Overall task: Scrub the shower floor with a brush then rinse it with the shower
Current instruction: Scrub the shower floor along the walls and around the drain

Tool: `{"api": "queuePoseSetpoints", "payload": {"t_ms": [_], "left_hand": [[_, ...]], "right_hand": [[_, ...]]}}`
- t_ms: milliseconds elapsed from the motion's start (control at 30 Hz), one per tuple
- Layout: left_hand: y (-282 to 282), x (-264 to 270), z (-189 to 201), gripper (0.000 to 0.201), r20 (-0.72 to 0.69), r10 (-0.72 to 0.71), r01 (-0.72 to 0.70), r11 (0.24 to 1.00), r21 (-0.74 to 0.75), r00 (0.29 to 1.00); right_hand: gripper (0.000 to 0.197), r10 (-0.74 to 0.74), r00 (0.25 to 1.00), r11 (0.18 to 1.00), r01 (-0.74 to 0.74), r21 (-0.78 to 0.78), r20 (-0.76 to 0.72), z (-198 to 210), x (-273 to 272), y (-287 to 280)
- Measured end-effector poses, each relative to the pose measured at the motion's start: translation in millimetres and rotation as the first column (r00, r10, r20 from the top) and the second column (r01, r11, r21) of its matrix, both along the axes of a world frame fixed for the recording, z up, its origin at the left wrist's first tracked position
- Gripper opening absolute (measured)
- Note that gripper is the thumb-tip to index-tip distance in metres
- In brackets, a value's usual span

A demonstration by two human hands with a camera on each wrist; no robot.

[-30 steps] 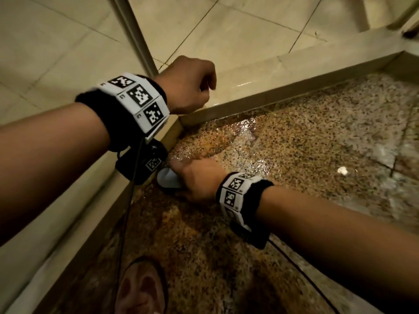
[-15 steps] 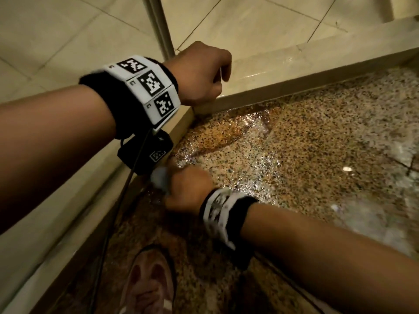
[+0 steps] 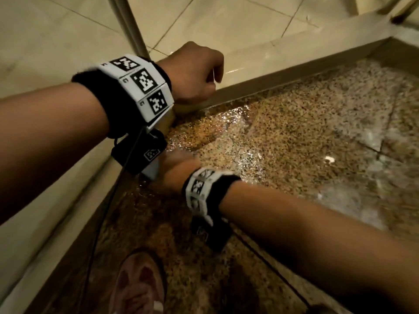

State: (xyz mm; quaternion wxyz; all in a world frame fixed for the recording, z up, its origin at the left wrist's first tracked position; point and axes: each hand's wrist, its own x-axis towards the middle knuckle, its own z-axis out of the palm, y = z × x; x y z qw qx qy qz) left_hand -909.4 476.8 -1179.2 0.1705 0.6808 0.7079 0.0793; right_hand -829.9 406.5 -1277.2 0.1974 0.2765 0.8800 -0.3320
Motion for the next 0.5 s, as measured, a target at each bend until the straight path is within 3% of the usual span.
{"api": "queuePoseSetpoints", "payload": {"t_ms": [67,100,167,200,267,333,400,467,500], "left_hand": [[-1,1,0,0.022,0.011,0.002,-0.002,1.000,0.000,1.000],[-1,1,0,0.022,0.016,0.002,-0.002,1.000,-0.001,1.000],[-4,-4,3,0.022,0.019,0.009,-0.009,1.000,-0.002,1.000],[-6,-6,5,0.022,0.016,0.018,-0.018,1.000,-0.004,1.000],[-7,-9,7,0.022,0.007,0.032,-0.032,0.999,0.002,0.999],[-4,-6,8,0.022,0.010,0.032,-0.032,0.999,0.017,0.999],[2,5,8,0.023,0.014,0.006,-0.007,0.999,0.031,1.000],[8,18,6,0.025,0.028,-0.028,0.027,0.999,0.035,0.999],[10,24,5,0.025,0.037,-0.044,0.042,0.999,0.030,0.998]], "right_hand": [[0.026,-0.236,0.971,0.969,0.238,0.071,-0.034,5,16,51],[0.038,-0.398,0.916,0.909,0.400,0.119,-0.043,6,32,82],[0.066,-0.681,0.730,0.711,0.676,0.195,-0.048,7,74,135],[0.072,-0.754,0.656,0.630,0.739,0.239,-0.043,8,92,147],[0.075,-0.792,0.611,0.584,0.759,0.288,-0.007,2,111,149],[0.076,-0.746,0.664,0.644,0.740,0.195,-0.055,-8,97,123],[0.069,-0.629,0.767,0.771,0.636,0.029,-0.123,-13,61,84],[0.054,-0.345,0.930,0.937,0.350,0.011,-0.128,-7,25,48],[0.049,-0.200,0.975,0.979,0.202,0.015,-0.095,-2,14,39]]}}
